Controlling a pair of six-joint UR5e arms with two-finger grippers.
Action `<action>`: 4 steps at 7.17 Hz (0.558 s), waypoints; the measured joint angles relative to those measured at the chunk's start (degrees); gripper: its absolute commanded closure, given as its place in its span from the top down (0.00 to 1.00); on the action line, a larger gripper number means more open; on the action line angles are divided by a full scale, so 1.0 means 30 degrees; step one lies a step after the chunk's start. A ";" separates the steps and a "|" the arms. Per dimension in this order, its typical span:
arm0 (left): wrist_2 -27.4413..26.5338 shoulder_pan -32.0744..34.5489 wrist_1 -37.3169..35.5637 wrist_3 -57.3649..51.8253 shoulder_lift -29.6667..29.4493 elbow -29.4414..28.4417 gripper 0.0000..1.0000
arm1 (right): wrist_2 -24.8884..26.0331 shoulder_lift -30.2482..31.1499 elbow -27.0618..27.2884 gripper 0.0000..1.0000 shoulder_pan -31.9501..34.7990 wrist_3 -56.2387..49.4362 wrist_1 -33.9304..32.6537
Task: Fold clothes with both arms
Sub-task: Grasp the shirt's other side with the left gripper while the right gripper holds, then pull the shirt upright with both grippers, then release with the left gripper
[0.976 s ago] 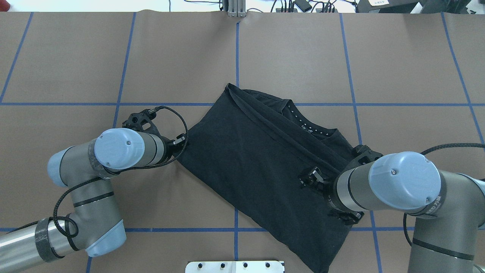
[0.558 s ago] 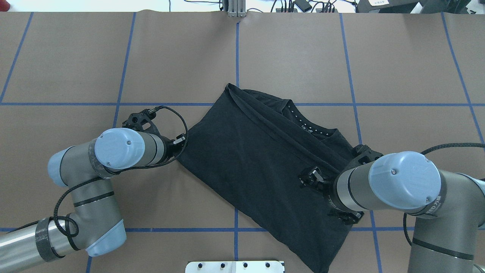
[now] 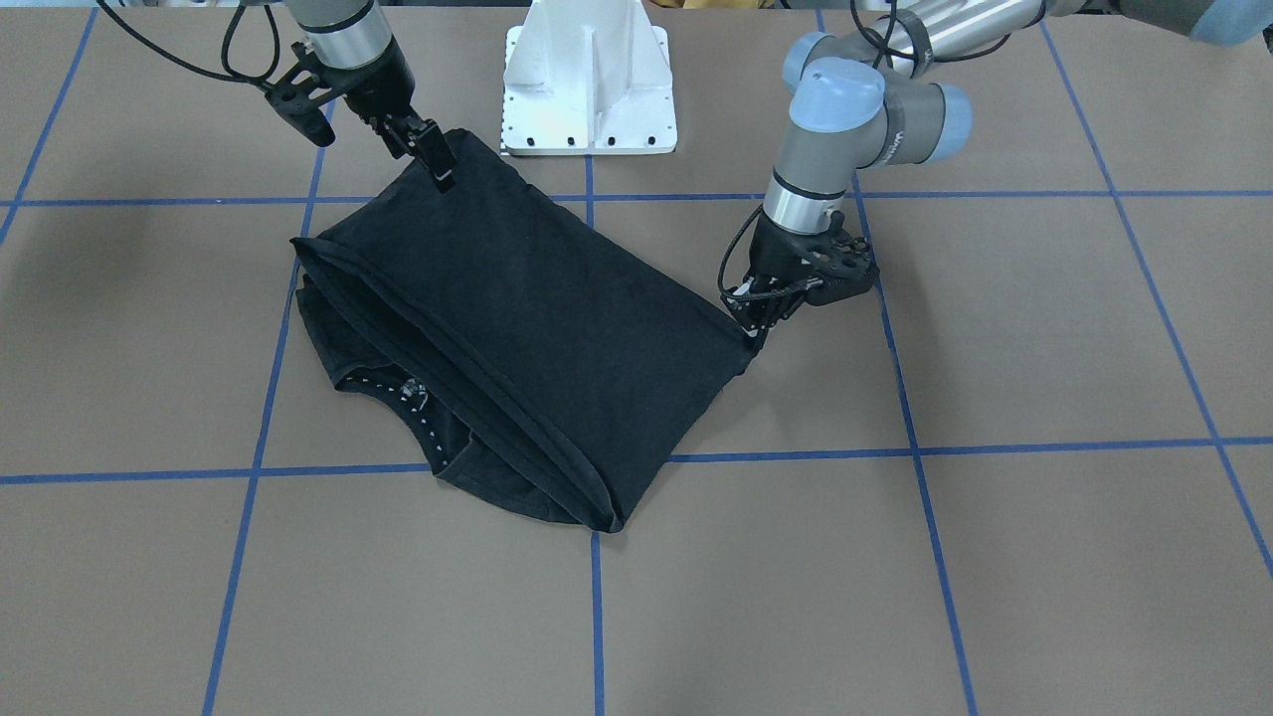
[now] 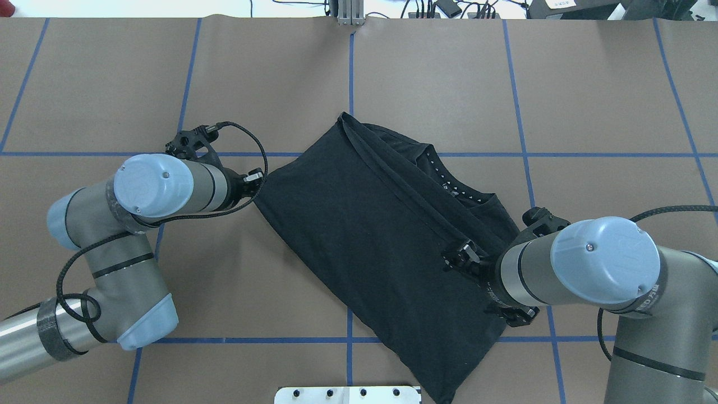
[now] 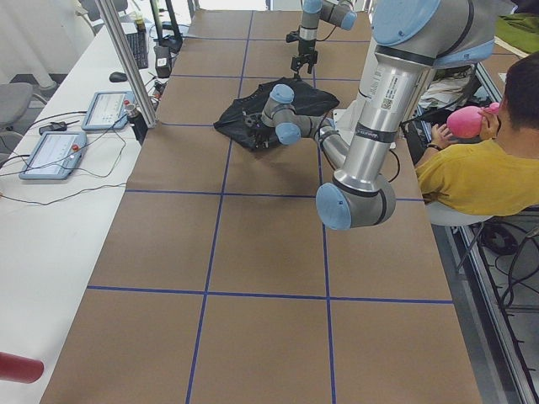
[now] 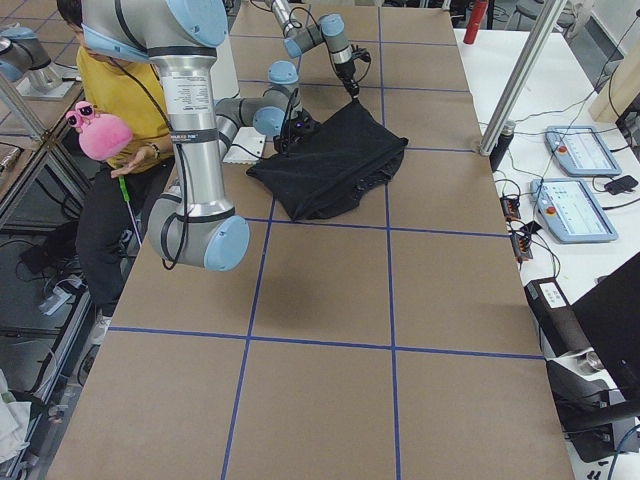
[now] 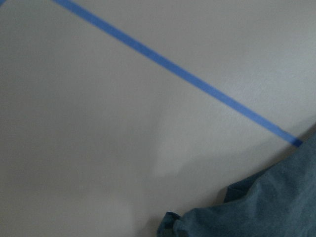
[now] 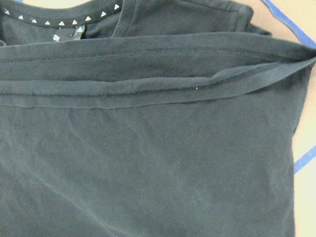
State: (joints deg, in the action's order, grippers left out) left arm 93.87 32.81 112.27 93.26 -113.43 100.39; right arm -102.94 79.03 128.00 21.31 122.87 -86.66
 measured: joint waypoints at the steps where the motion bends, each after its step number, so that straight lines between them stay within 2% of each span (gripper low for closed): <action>1: 0.0039 0.0951 0.0425 -0.0865 -0.0431 -0.0686 0.00 | -0.0014 0.0001 0.0078 1.00 0.0114 0.0000 0.0000; 2: 0.0086 0.2031 0.1620 -0.1314 -0.1827 -0.2684 0.00 | -0.0014 0.0011 0.0183 1.00 0.0319 0.0000 0.0000; 4: 0.0206 0.4006 0.5706 -0.2435 -0.6131 -1.0033 0.00 | -0.0010 0.0016 0.0223 1.00 0.0904 -0.0013 0.0000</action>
State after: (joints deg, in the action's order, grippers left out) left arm 94.49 44.83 129.38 85.96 -131.82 70.29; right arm -102.97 79.08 128.67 24.02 122.83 -86.66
